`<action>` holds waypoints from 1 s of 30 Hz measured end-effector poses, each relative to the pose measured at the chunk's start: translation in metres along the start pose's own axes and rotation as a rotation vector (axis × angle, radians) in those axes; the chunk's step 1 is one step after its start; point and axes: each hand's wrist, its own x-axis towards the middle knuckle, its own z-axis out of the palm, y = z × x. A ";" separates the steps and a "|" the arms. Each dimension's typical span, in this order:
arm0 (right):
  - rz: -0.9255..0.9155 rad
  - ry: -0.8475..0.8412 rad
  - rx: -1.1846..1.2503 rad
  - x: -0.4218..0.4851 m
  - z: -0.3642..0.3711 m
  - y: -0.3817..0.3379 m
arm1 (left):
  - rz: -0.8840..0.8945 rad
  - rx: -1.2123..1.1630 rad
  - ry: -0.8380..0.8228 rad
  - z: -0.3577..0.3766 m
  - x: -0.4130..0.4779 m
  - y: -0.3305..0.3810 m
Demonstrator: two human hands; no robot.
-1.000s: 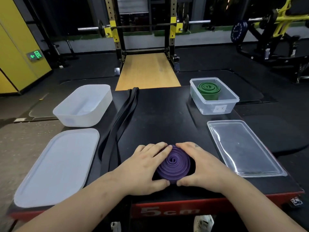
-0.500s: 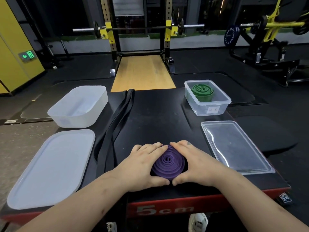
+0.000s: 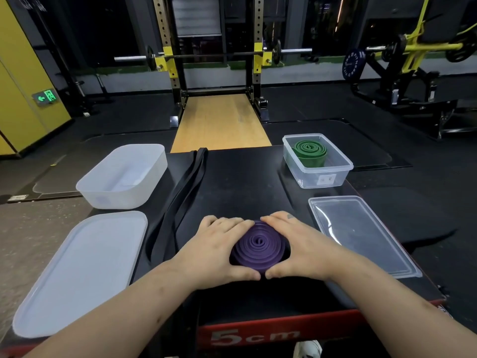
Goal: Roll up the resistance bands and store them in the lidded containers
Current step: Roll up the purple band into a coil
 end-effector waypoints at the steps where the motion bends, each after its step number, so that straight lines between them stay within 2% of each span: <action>1: -0.006 0.021 -0.011 0.003 -0.006 0.002 | 0.005 0.010 0.010 -0.004 0.007 -0.001; 9: 0.011 0.088 -0.033 0.025 -0.067 0.033 | 0.031 0.019 0.078 -0.024 0.081 -0.002; 22: 0.106 0.183 -0.058 0.066 -0.166 0.131 | 0.091 -0.029 0.136 -0.026 0.236 0.016; 26: 0.183 0.180 -0.053 0.079 -0.183 0.159 | 0.057 -0.078 0.133 -0.014 0.269 0.024; 30: 0.272 0.196 -0.012 0.092 -0.180 0.181 | -0.068 -0.178 0.110 0.004 0.283 0.027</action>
